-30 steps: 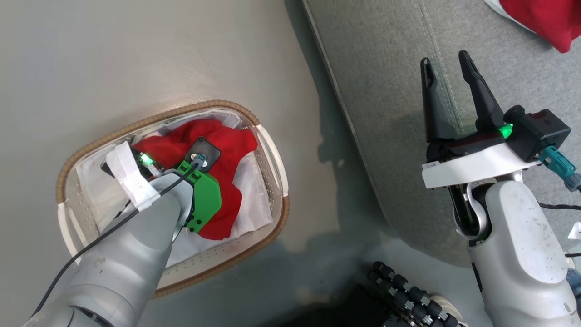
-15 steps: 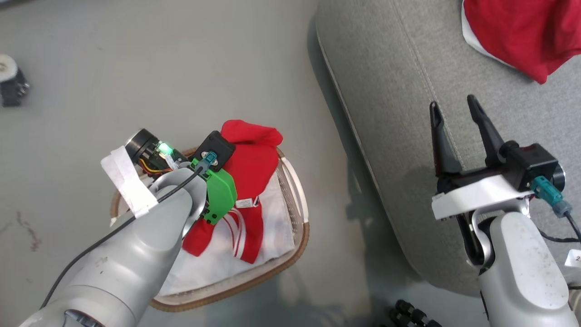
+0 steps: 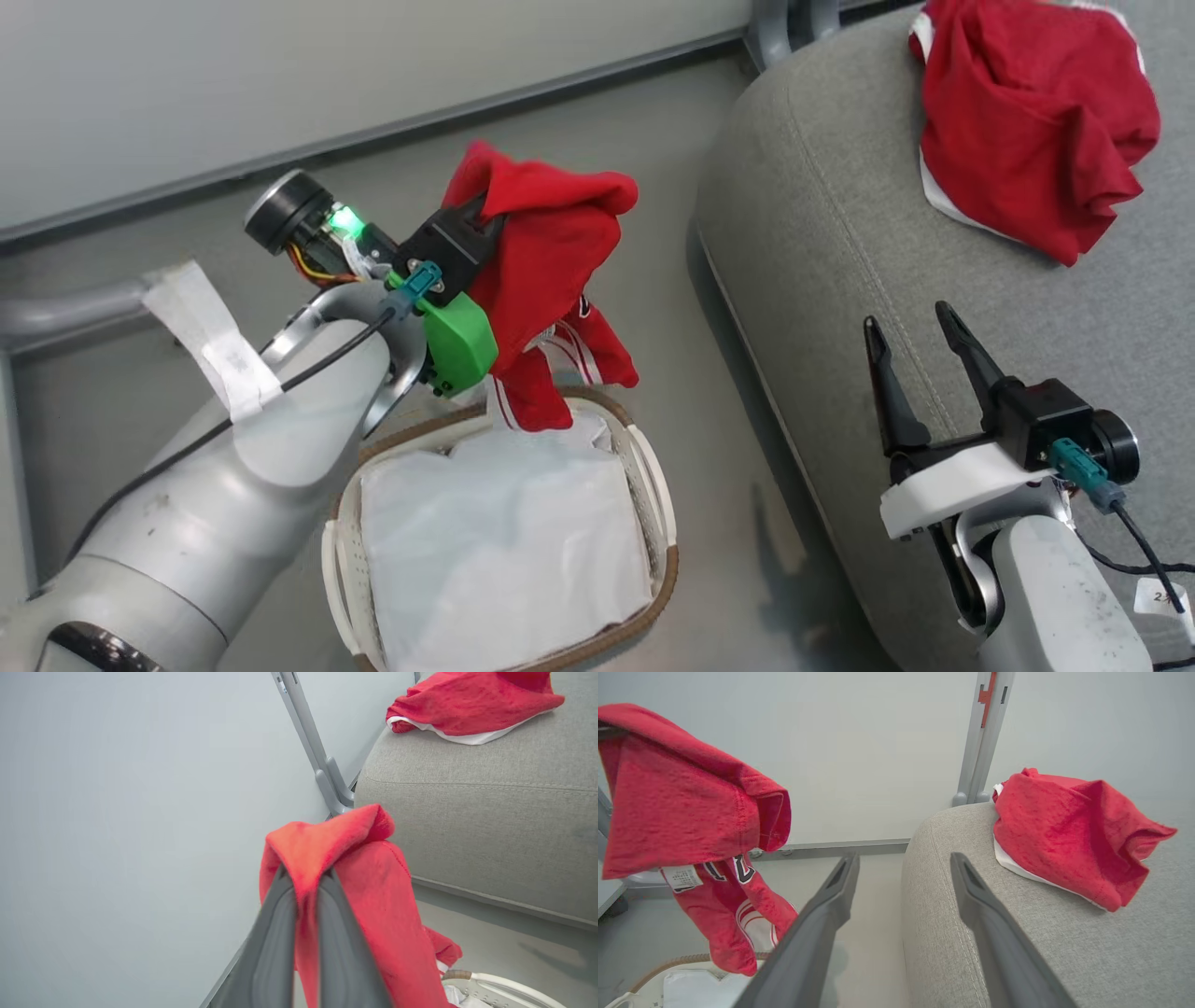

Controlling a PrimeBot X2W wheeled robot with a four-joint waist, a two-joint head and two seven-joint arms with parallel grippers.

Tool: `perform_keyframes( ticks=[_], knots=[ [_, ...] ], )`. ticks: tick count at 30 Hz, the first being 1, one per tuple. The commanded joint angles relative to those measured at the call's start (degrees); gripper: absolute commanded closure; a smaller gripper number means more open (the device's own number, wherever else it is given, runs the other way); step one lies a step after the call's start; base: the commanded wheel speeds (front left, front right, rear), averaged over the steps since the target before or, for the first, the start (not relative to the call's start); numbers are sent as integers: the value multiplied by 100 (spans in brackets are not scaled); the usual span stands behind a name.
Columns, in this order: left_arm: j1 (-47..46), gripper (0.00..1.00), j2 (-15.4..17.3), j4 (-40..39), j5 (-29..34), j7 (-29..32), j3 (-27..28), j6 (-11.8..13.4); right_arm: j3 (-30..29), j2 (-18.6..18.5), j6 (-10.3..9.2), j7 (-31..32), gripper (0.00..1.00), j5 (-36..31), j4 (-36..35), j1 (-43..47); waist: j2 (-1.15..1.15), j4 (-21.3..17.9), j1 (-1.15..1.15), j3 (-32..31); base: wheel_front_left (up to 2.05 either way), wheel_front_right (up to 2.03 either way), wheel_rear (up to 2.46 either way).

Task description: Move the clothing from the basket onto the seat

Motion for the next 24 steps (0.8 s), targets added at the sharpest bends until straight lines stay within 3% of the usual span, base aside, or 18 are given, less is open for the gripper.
perform_keyframes(
  ticks=[1, 15, 24],
  knots=[
    [-139, 100, 77, -91, -67, 9, -17, -15, 25, -20, -8, -1, 0, -34, 28, 97, 0, 187, 0, -645, 0, 0, 0],
    [-1003, 100, 340, -683, -329, 238, 194, 29, 557, -19, -8, -1, 0, -83, 192, 1, 0, 104, 0, -1218, 0, 0, 0],
    [-1341, 100, 160, -876, -392, 270, 199, 43, 1173, -17, -8, -1, 0, -27, 371, -430, 0, 227, 0, -1377, 0, 0, 0]
  ],
)
